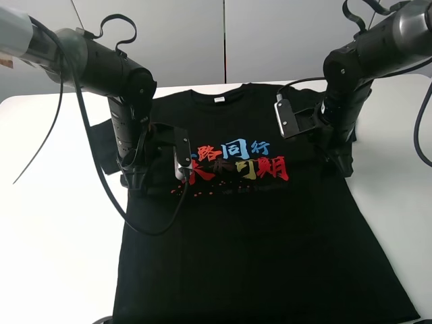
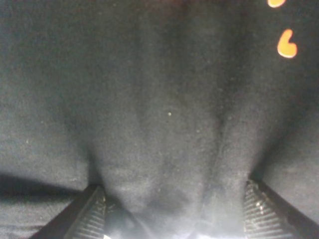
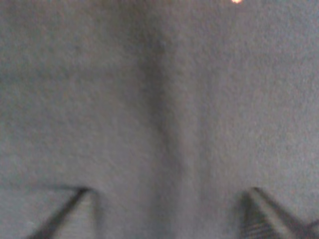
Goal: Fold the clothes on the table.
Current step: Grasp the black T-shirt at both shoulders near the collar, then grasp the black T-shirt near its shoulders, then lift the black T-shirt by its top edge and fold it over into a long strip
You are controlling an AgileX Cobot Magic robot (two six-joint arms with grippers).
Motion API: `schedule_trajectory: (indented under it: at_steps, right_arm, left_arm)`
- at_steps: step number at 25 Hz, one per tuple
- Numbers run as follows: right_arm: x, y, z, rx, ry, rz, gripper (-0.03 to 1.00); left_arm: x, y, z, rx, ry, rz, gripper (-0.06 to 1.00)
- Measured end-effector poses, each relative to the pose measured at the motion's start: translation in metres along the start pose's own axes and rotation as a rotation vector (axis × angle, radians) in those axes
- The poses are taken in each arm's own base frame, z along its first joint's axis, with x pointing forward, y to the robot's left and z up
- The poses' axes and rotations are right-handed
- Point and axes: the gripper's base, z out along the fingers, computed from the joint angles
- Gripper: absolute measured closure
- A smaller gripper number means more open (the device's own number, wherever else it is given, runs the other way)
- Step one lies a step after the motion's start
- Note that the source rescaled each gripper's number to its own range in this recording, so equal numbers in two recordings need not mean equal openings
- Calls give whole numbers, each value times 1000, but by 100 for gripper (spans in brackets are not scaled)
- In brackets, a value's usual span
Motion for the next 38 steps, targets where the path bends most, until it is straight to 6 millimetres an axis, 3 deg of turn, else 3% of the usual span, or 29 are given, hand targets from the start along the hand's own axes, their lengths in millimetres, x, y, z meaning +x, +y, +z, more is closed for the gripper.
schedule_trajectory:
  at_steps: [4, 6, 9, 11, 21, 25, 27, 30, 33, 36, 38]
  right_arm:
    - [0, 0, 1, -2, -2, 3, 82]
    - [-1, 0, 1, 2, -5, 3, 94]
    - [-1, 0, 1, 2, -5, 3, 97]
    - [-1, 0, 1, 2, -5, 3, 97]
    - [-1, -2, 1, 16, -13, 16, 97]
    - [-2, -12, -3, 84, -8, 20, 97]
    - [-2, -30, -14, 171, 3, 31, 97]
    - [-4, -67, -44, 337, -6, 137, 97]
    - [-5, -101, -90, 479, -54, 282, 97]
    - [-1, -111, -131, 524, -93, 384, 97]
    - [0, -104, -150, 474, -132, 460, 97]
  left_arm:
    - [0, 0, 0, 0, 0, 0, 22]
    - [0, 0, 0, -2, 2, 2, 37]
    - [1, 1, 0, -11, 13, 14, 80]
    - [1, 1, 1, -13, 19, 20, 92]
    - [1, 2, 0, -14, 19, 17, 94]
    - [-1, 14, -9, -91, 27, -23, 94]
    - [-4, 30, -24, -201, 29, -53, 94]
    - [-6, 59, -64, -371, -12, -138, 94]
    - [7, 89, -111, -475, -71, -269, 94]
    - [34, 103, -162, -525, -132, -382, 94]
    - [48, 92, -187, -468, -162, -383, 94]
